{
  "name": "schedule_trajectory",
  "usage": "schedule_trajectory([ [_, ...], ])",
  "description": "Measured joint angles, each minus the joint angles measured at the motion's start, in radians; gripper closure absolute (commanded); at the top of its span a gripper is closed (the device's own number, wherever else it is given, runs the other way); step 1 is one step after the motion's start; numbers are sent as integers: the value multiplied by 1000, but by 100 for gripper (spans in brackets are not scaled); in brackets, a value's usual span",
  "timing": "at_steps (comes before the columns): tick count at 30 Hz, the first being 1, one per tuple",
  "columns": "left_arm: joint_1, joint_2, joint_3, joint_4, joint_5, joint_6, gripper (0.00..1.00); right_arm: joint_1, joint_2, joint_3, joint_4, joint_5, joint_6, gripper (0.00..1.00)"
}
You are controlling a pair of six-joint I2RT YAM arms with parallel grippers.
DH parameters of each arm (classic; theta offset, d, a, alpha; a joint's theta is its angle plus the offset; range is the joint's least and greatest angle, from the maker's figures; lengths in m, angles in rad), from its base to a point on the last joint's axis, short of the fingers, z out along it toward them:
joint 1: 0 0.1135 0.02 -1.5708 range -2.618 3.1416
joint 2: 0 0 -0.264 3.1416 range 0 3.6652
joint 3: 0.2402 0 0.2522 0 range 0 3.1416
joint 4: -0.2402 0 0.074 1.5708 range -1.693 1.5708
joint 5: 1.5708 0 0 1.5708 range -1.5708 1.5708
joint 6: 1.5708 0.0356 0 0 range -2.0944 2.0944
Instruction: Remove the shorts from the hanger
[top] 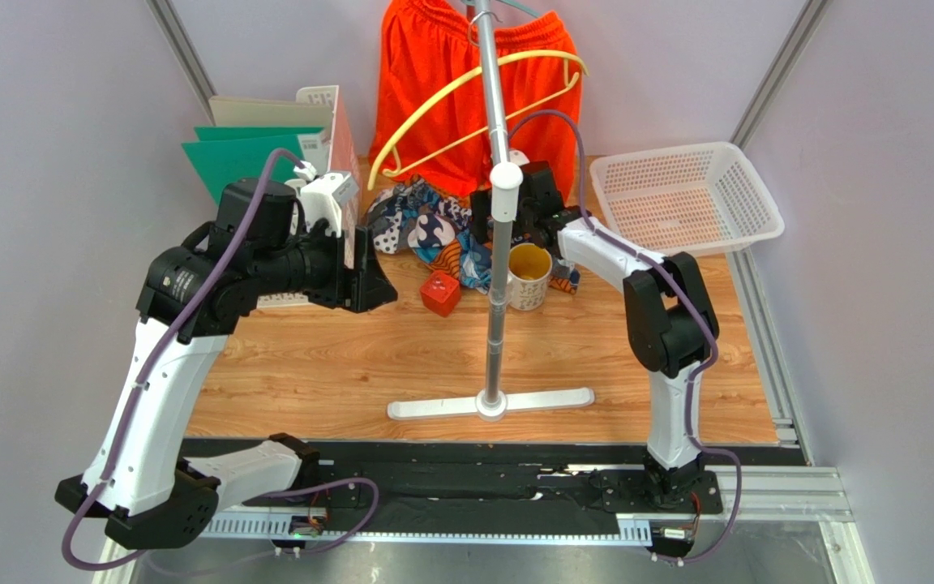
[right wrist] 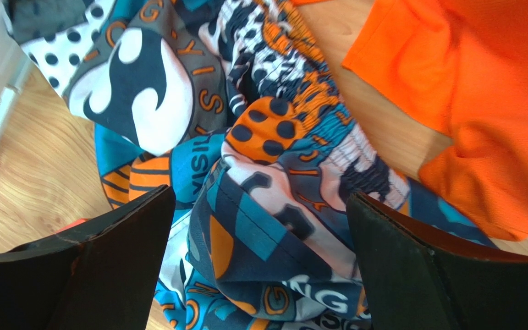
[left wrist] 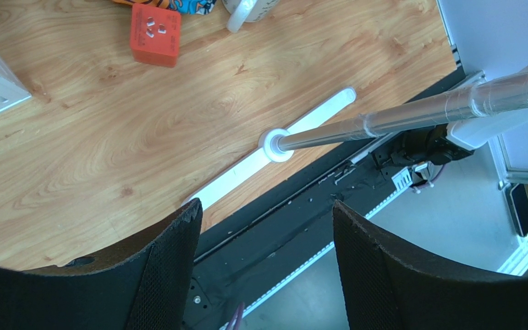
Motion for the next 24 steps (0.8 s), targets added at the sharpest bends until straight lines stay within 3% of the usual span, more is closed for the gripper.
schedule_trajectory([
  [12,0,-11,0,-18,-39,-1,32,62,162,113,-53,113,-98,4],
  [21,0,-37,0,-34,-71,-6,39,112,232,187,-101,298,-117,34],
  [22,0,-40,0,-36,-75,-8,39,114,237,194,-105,308,-119,49],
  [24,0,-48,0,-42,-89,-11,40,116,253,220,-120,319,-122,67],
])
